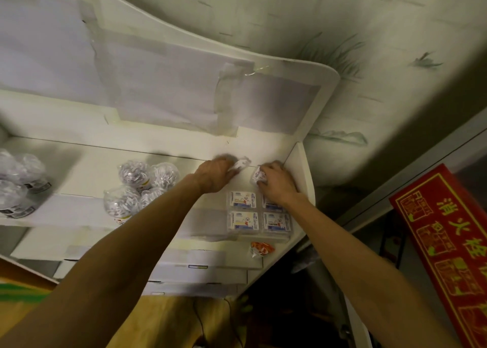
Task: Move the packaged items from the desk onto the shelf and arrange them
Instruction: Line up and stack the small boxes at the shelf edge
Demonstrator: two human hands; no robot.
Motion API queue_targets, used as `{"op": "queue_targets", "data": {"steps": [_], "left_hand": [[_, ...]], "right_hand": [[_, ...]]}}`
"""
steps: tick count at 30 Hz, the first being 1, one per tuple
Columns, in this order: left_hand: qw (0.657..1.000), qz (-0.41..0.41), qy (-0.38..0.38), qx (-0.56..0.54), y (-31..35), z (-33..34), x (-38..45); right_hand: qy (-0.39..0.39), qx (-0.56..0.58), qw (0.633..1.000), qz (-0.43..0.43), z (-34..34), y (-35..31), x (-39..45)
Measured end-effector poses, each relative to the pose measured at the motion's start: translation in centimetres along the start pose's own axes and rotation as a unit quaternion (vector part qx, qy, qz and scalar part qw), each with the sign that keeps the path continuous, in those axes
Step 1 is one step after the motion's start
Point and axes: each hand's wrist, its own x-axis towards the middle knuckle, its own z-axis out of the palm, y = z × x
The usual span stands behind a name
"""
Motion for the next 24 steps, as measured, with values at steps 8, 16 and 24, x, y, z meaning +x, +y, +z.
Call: {"op": "queue_targets", "data": {"steps": [8, 16, 24], "left_hand": [[0.992, -0.075, 0.093, 0.032, 0.6, -0.1, -1.0], [0.989, -0.063, 0.1, 0.087, -0.5, 0.2, -1.4], [0.99, -0.098, 0.089, 0.05, -0.4, 1.1, -1.7]], "right_hand": [[0.011, -0.043, 0.998, 0.05, 0.3, -1.1, 0.4], [-0.049, -0.009, 0.997, 0.06, 0.7, -1.2, 0.7], [-0.003, 0.053, 0.997, 0.047, 0.6, -0.4, -0.1]]}}
